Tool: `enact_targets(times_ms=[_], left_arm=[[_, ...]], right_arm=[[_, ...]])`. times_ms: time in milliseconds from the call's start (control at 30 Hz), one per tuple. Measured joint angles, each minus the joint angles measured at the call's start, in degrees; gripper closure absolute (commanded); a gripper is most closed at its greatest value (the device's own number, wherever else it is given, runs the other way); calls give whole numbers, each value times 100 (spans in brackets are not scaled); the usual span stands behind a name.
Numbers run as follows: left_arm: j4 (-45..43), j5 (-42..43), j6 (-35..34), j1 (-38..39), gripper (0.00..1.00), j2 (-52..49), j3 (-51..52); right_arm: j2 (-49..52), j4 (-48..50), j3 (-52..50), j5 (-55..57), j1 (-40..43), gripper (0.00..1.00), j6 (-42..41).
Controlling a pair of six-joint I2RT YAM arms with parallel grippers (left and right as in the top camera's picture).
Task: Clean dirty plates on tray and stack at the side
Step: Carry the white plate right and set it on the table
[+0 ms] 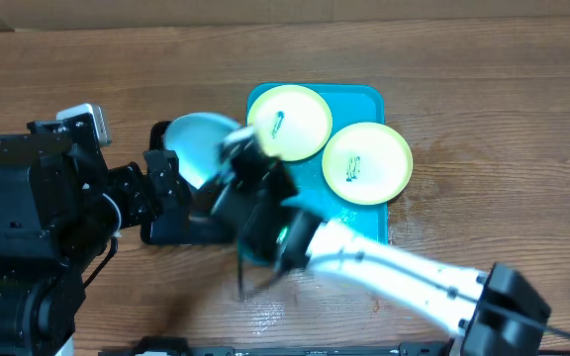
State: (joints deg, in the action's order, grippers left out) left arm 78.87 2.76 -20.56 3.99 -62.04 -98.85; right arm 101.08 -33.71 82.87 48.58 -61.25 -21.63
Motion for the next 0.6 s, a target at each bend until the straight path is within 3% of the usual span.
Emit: enact_targets(times_ms=[200, 333, 467, 600], left_arm=[[4, 0, 0, 0, 0, 0, 2], [4, 0, 0, 0, 0, 0, 0], [4, -2, 0, 0, 0, 0, 0], [4, -2, 0, 0, 0, 0, 0]], right_arm=[[-149, -343, 0, -4116, 2234, 96, -874], [-579, -824, 0, -5993, 3705, 96, -1080], [-1182, -1773, 20, -6612, 5248, 96, -1165], [-1366, -2771, 59, -6264, 6752, 96, -1217]])
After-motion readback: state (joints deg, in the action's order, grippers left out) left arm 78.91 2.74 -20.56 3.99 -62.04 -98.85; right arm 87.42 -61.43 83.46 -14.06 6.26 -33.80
